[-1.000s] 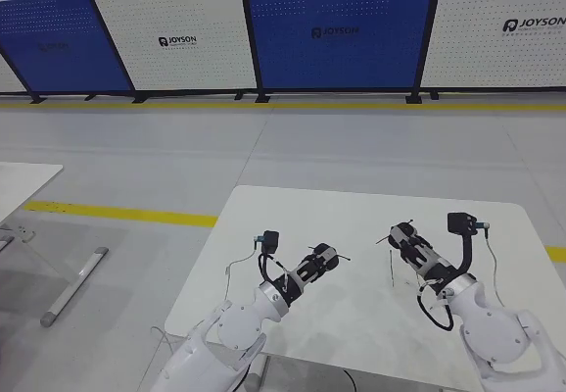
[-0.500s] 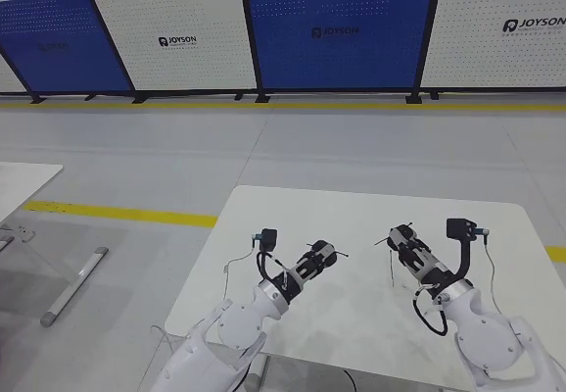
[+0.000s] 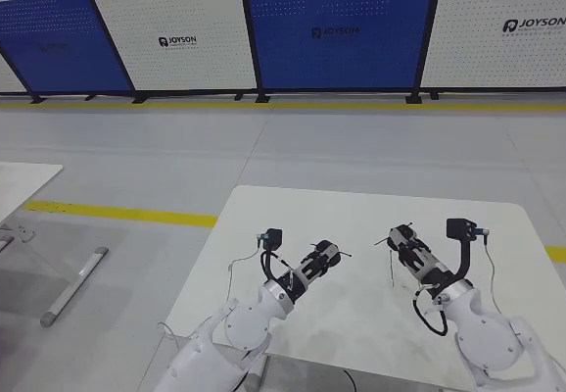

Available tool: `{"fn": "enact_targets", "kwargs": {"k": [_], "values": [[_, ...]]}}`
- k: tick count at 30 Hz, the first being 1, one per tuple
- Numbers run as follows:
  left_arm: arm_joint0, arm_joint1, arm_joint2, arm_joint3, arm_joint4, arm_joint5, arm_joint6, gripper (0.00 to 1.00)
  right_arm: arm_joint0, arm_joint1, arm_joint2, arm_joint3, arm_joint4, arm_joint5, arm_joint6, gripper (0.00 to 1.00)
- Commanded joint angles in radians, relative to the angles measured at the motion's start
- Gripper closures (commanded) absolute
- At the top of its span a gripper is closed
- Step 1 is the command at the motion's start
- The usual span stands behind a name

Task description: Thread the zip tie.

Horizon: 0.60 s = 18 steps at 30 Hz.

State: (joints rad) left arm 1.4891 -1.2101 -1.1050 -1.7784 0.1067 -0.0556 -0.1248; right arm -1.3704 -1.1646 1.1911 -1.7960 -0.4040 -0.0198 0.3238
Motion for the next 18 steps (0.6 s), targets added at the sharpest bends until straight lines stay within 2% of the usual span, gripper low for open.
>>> {"fn": "enact_targets", "kwargs": {"k": [1, 8, 11, 18], "values": [[0.000, 0.000, 0.000, 0.000, 0.000, 0.000, 0.000, 1.00, -0.009, -0.002, -0.009, -0.001, 0.013, -0.017, -0.003, 1.00], [0.000, 0.000, 0.000, 0.000, 0.000, 0.000, 0.000, 1.00, -0.037, -0.008, -0.032, -0.013, 0.036, -0.051, -0.025, 1.00], [0.000, 0.000, 0.000, 0.000, 0.000, 0.000, 0.000, 1.00, -0.045, -0.010, -0.035, -0.013, 0.037, -0.030, -0.024, 1.00], [0.000, 0.000, 0.000, 0.000, 0.000, 0.000, 0.000, 1.00, -0.045, -0.010, -0.035, -0.013, 0.037, -0.030, -0.024, 1.00]]}}
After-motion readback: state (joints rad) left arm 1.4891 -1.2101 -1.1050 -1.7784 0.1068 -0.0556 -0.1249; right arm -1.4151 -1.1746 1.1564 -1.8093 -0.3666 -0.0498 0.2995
